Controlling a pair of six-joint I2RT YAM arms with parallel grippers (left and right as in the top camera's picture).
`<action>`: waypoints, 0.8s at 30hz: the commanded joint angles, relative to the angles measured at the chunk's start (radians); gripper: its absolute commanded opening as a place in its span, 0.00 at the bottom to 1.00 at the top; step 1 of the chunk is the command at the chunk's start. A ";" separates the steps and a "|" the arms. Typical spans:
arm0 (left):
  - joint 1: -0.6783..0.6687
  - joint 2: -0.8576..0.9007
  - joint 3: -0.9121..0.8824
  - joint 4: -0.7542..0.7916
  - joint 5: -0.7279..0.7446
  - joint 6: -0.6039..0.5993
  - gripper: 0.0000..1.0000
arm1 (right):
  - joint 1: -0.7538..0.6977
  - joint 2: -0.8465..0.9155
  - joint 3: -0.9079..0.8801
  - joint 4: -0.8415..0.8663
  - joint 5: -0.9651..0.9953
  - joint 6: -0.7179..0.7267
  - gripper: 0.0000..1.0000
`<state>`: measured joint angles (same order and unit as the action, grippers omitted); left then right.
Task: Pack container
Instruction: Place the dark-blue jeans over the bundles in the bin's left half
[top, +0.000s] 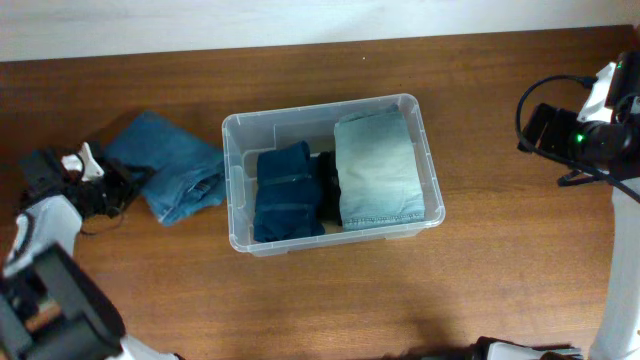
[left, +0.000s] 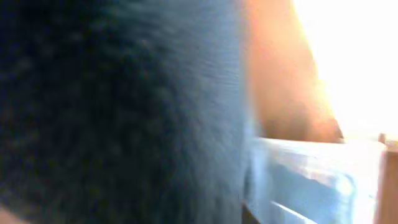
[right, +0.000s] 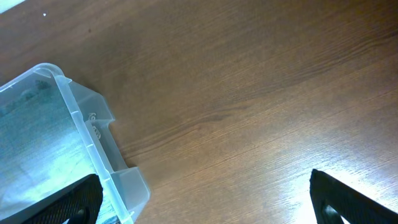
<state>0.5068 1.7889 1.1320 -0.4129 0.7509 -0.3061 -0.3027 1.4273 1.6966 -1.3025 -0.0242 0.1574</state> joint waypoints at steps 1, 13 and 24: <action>-0.027 -0.332 0.030 -0.002 0.099 0.008 0.01 | -0.003 0.002 -0.003 0.000 -0.010 0.004 0.99; -0.468 -0.693 0.030 -0.152 -0.051 -0.016 0.01 | -0.003 0.002 -0.003 -0.002 -0.017 0.005 0.99; -0.798 -0.418 0.030 -0.278 -0.386 0.061 0.01 | -0.003 0.003 -0.003 -0.002 -0.017 0.005 0.99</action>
<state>-0.2687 1.3071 1.1442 -0.7078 0.4469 -0.2863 -0.3027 1.4277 1.6966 -1.3060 -0.0284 0.1581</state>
